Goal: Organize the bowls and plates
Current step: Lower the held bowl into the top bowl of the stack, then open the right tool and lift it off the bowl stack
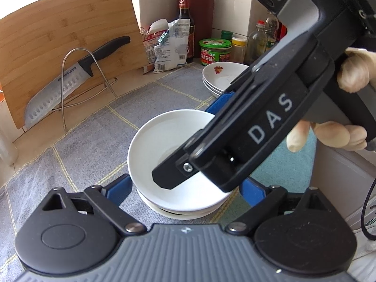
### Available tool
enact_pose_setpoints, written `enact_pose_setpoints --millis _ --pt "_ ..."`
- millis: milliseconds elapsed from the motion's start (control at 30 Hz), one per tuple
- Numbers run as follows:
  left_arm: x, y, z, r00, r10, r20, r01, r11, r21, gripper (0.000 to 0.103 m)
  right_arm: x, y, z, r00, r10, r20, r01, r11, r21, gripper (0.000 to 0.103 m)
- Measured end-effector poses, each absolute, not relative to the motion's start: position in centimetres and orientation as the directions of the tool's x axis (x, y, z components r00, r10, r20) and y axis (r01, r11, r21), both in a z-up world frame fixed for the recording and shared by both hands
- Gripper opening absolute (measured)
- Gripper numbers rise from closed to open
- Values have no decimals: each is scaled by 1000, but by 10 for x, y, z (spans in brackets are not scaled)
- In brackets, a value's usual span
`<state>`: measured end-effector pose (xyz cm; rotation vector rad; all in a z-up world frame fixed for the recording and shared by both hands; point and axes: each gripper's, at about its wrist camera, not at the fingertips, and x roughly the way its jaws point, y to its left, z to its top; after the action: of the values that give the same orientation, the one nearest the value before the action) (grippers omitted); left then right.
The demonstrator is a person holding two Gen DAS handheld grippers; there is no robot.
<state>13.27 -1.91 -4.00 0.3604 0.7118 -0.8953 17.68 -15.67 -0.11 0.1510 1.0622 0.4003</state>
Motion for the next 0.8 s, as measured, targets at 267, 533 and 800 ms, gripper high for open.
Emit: enact_pose_setpoints --millis 267,533,800 --pt "130 -13 -30 426 -619 -660 814 580 -19 100 174 -156 1 442 374 -816 -250 924 288 102" --pt "125 -1 -27 434 -630 -644 821 571 -5 101 169 -170 10 496 333 -802 -224 941 252 103" --pt "134 21 -55 381 -622 -685 826 562 -51 101 152 -178 15 516 296 -804 -206 954 219 103"
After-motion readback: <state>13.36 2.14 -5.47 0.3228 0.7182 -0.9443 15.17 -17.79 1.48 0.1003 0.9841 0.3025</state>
